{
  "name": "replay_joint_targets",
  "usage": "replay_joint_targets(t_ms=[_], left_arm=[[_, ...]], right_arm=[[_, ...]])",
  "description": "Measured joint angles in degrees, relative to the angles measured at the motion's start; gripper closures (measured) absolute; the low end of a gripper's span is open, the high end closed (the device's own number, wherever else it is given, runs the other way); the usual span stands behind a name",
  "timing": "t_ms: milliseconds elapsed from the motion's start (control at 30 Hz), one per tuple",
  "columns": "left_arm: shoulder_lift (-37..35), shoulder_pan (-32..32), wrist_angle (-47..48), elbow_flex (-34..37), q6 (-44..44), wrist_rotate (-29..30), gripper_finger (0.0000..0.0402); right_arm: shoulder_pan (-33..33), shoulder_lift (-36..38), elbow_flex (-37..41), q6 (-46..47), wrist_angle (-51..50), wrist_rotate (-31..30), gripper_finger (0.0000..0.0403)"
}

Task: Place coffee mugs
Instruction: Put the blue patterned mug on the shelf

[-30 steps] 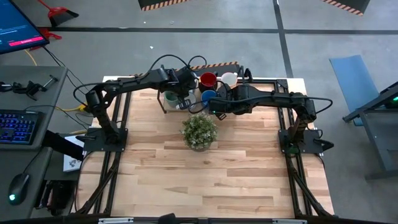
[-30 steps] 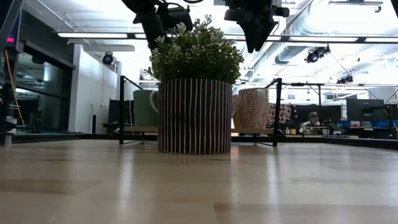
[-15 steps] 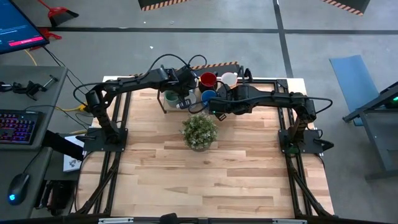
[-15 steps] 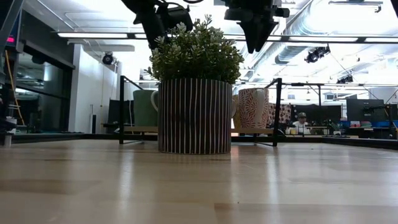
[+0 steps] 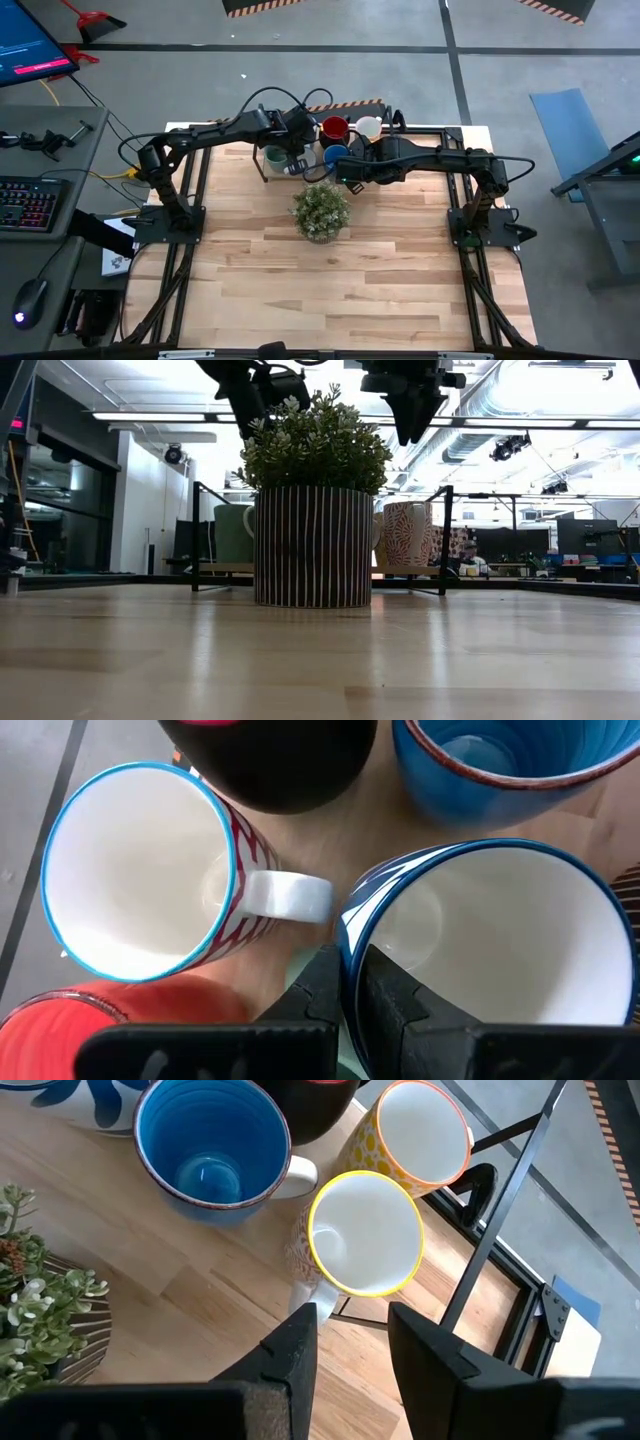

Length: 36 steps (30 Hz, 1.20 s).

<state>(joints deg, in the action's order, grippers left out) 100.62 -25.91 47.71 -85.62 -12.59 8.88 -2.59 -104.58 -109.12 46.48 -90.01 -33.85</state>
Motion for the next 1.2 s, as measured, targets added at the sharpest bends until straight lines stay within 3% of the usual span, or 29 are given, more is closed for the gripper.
replay_joint_targets(t_ms=[633,867,1200], left_arm=[[0.2,-0.48,-0.77,0.0,-0.48,-0.86,0.0395],[1.38,-0.5,-0.79,-0.03,-0.55,-0.66,0.037],[1.64,-0.38,-1.69,-1.16,-1.12,-1.53,0.0369]], right_arm=[[0.0,-0.01,0.0,0.0,0.04,0.02,0.03],[0.0,-0.01,0.0,0.0,0.04,0.1,0.03],[0.0,-0.01,0.0,-0.34,0.02,0.83,0.03]])
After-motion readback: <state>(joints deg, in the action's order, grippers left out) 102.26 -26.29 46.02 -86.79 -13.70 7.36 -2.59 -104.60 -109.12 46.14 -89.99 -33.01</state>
